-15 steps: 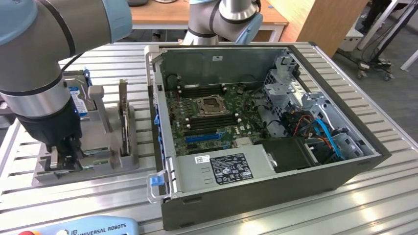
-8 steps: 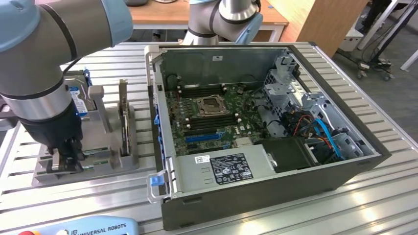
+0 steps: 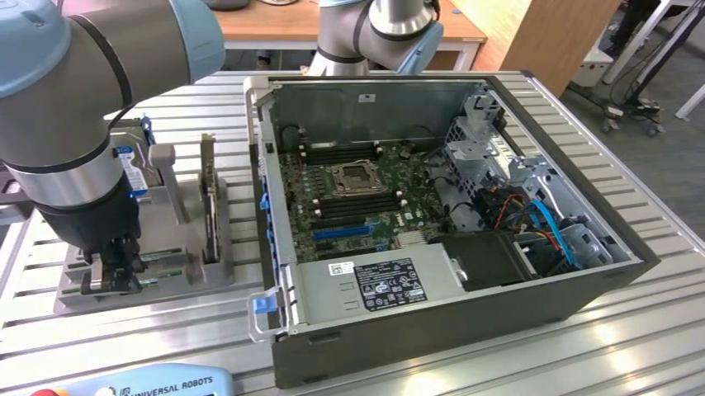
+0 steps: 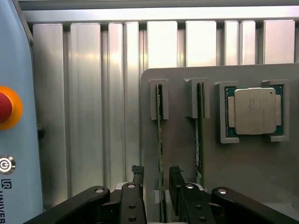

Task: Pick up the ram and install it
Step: 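Pick up the ram and move it above insertion slot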

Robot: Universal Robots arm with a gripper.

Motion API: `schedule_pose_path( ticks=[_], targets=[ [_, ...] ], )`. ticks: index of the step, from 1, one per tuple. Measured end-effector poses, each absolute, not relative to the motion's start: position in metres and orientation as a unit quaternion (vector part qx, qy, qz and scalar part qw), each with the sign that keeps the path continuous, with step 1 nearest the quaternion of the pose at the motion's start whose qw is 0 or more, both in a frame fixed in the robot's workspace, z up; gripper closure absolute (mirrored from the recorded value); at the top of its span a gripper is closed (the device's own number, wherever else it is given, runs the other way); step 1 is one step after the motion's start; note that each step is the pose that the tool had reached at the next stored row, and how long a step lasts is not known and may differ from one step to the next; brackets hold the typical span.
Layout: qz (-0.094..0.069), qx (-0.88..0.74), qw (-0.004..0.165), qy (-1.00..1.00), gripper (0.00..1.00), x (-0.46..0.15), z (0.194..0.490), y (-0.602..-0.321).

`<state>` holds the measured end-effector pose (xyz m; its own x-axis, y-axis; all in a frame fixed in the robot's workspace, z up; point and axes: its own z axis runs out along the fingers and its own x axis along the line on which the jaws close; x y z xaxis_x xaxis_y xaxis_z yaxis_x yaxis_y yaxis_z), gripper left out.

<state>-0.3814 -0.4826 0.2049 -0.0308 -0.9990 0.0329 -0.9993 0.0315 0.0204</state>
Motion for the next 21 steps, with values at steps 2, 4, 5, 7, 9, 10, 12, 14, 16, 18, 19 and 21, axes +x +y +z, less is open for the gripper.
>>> schedule_pose_path(
  ticks=[2, 4, 5, 7, 9, 10, 12, 14, 16, 18, 19, 21],
  targets=[
    [0.004, 0.696, 0.019, -0.718, 0.65, -0.3813, 0.2048, -0.4826],
    [0.004, 0.696, 0.019, -0.718, 0.65, -0.3813, 0.2048, -0.4825],
    [0.004, 0.696, 0.019, -0.718, 0.65, -0.3813, 0.2048, -0.4825],
    [0.004, 0.696, 0.019, -0.718, 0.65, -0.3813, 0.2047, -0.4825],
    [0.004, 0.697, 0.019, -0.717, 0.65, -0.3813, 0.2048, -0.4825],
    [0.004, 0.698, 0.019, -0.716, 0.65, -0.3813, 0.2047, -0.4825],
    [0.004, 0.699, 0.019, -0.715, 0.65, -0.3813, 0.2048, -0.4825],
    [0.004, 0.701, 0.019, -0.713, 0.65, -0.3813, 0.2047, -0.4826],
    [0.004, 0.705, 0.019, -0.709, 0.65, -0.3813, 0.2047, -0.4826],
    [0.004, 0.710, 0.019, -0.704, 0.65, -0.3813, 0.2047, -0.4825],
    [0.004, 0.713, 0.019, -0.701, 0.65, -0.3813, 0.2047, -0.4826],
    [0.005, 0.717, 0.019, -0.697, 0.65, -0.3813, 0.2047, -0.4825]
  ],
)
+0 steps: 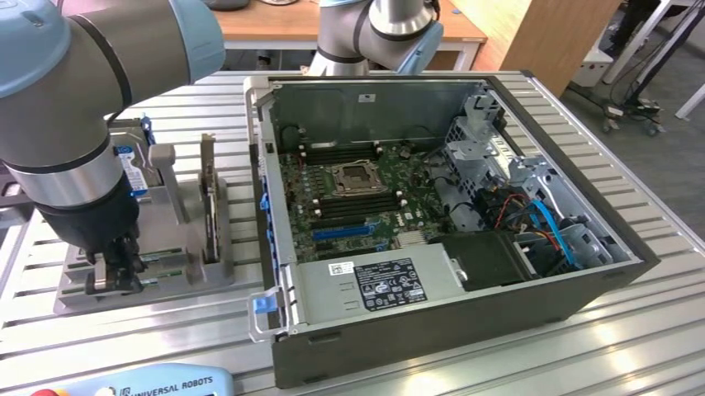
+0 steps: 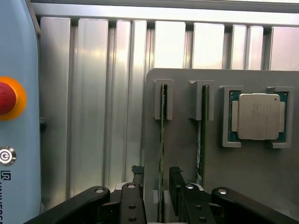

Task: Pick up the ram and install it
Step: 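Pick up the ram and move it above insertion slot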

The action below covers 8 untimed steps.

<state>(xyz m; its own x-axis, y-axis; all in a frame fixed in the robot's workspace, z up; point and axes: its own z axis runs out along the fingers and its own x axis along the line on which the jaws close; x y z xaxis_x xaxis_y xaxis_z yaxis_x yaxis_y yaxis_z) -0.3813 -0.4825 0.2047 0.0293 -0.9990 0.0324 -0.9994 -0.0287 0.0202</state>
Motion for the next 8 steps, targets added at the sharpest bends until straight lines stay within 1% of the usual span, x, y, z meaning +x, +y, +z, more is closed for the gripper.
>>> schedule_pose_path(
  ticks=[8],
  targets=[
    [0.005, 0.734, 0.018, -0.679, 0.65, -0.3813, 0.2046, -0.4825]
  ],
)
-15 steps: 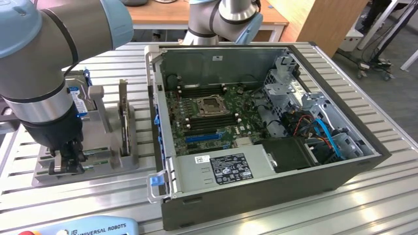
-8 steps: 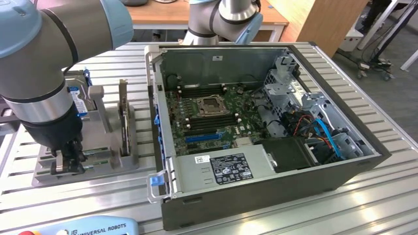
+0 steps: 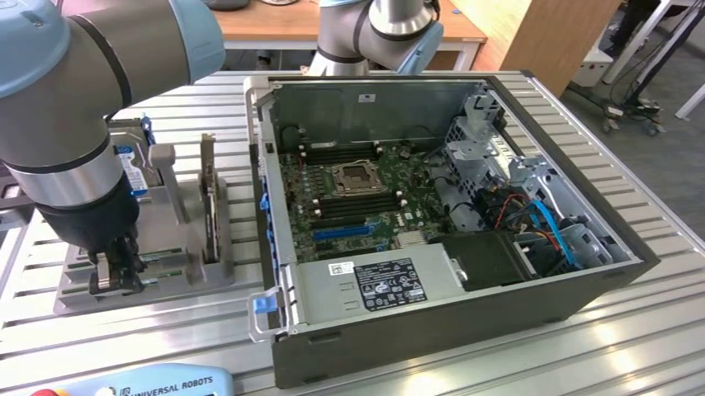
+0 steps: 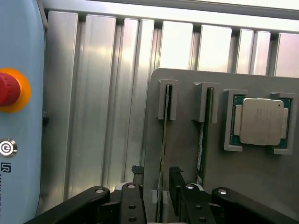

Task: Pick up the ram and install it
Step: 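Pick up the ram and move it above insertion slot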

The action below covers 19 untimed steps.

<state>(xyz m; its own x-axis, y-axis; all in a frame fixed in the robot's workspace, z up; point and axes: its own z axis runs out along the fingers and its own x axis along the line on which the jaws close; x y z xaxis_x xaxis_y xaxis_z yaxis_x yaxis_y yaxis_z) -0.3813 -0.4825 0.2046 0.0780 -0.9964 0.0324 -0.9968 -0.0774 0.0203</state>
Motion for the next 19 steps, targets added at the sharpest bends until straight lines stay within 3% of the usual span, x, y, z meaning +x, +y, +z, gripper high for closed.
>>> schedule_pose_path(
  ticks=[19],
  targets=[
    [0.003, 0.734, 0.016, -0.679, 0.65, -0.3739, 0.2004, -0.4825]
  ],
)
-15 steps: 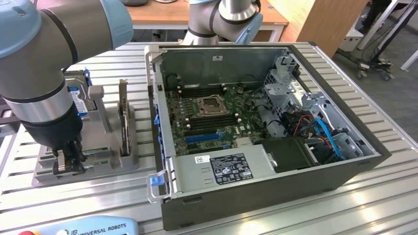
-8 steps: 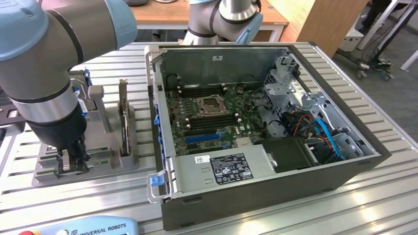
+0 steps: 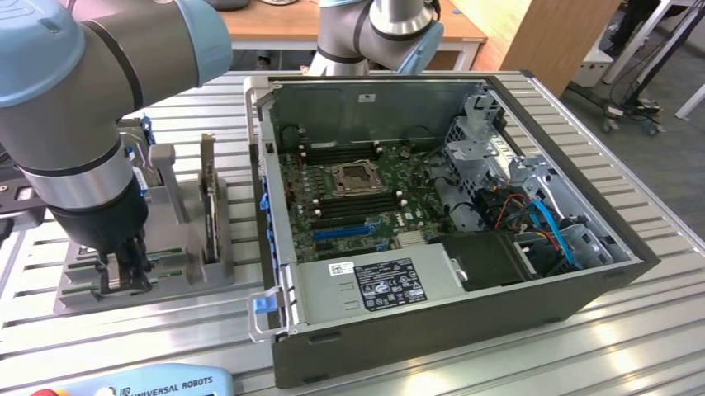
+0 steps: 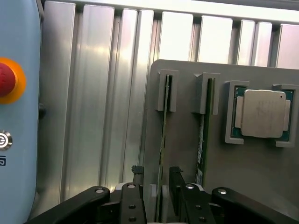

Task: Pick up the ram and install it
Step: 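Pick up the ram and move it above insertion slot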

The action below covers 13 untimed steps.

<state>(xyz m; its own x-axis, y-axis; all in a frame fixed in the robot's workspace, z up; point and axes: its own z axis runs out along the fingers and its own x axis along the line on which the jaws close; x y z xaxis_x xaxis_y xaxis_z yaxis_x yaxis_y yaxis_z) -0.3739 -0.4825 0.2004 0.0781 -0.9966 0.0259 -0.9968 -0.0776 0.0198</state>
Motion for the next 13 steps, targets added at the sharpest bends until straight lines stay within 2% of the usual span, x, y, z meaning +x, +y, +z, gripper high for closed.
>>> schedule_pose_path(
  ticks=[13],
  targets=[
    [0.003, 0.734, 0.016, -0.679, 0.65, -0.3738, 0.1995, -0.4825]
  ],
)
